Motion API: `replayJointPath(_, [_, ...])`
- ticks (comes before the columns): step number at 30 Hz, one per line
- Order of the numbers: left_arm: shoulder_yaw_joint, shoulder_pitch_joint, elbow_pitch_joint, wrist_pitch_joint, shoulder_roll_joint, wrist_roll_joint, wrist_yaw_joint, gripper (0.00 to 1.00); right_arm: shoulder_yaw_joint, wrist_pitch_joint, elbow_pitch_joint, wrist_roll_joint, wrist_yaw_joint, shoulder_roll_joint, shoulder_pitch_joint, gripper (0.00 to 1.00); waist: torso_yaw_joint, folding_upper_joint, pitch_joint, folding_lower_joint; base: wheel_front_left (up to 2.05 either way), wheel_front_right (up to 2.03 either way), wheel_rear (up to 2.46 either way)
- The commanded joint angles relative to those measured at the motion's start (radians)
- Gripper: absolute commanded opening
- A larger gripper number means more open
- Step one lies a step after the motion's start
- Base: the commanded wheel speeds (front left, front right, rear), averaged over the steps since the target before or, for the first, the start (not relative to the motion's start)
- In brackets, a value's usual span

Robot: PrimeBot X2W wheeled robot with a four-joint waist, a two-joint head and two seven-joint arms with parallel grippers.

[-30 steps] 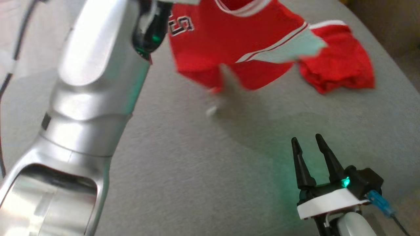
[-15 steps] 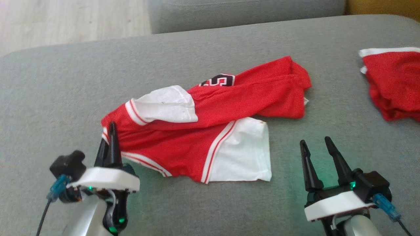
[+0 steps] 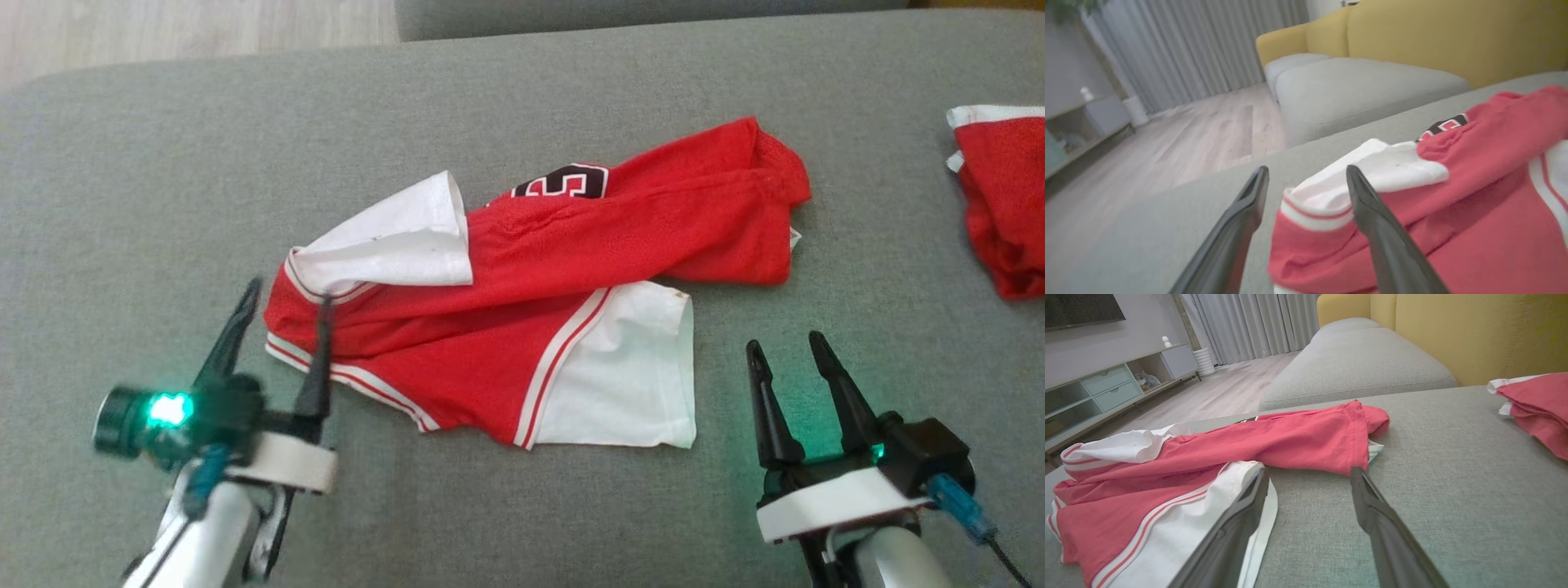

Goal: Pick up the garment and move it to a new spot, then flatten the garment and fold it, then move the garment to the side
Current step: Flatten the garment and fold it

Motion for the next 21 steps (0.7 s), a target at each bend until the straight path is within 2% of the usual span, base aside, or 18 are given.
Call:
replayJointPath(1, [0.023,-0.063,-0.045,0.007,0.029,0.022,0.009,1.0,0.025,-0.004,-0.032,-0.001,-0.001,-0.005,-0.034,1.0,-0.006,0.0,0.006,0.0,0.0,0.0,0.0])
replayJointPath(4, [-0.041,-0.109,-0.108,0.082,0.051,0.112,0.015,1.0,0.026,-0.004,-0.033,0.002,-0.001,-0.005,-0.042,1.0,-0.014,0.0,0.019,0.0,0.0,0.0,0.0])
replayJointPath(10, [-0.136,-0.229,-0.122,0.194,0.049,0.225,-0.017,1.0,0.034,-0.004,-0.034,0.007,-0.001,-0.005,-0.065,1.0,-0.034,0.0,0.052,0.0,0.0,0.0,0.0])
replayJointPath(16, [-0.173,-0.313,-0.04,0.246,0.023,0.256,-0.04,1.0,0.041,-0.004,-0.034,0.006,-0.001,-0.005,-0.081,1.0,-0.054,0.0,0.082,0.0,0.0,0.0,0.0])
replayJointPath(21, [-0.175,-0.335,0.022,0.224,0.01,0.231,-0.059,1.0,0.031,-0.004,-0.034,0.004,-0.001,-0.005,-0.085,1.0,-0.061,0.0,0.103,0.0,0.0,0.0,0.0])
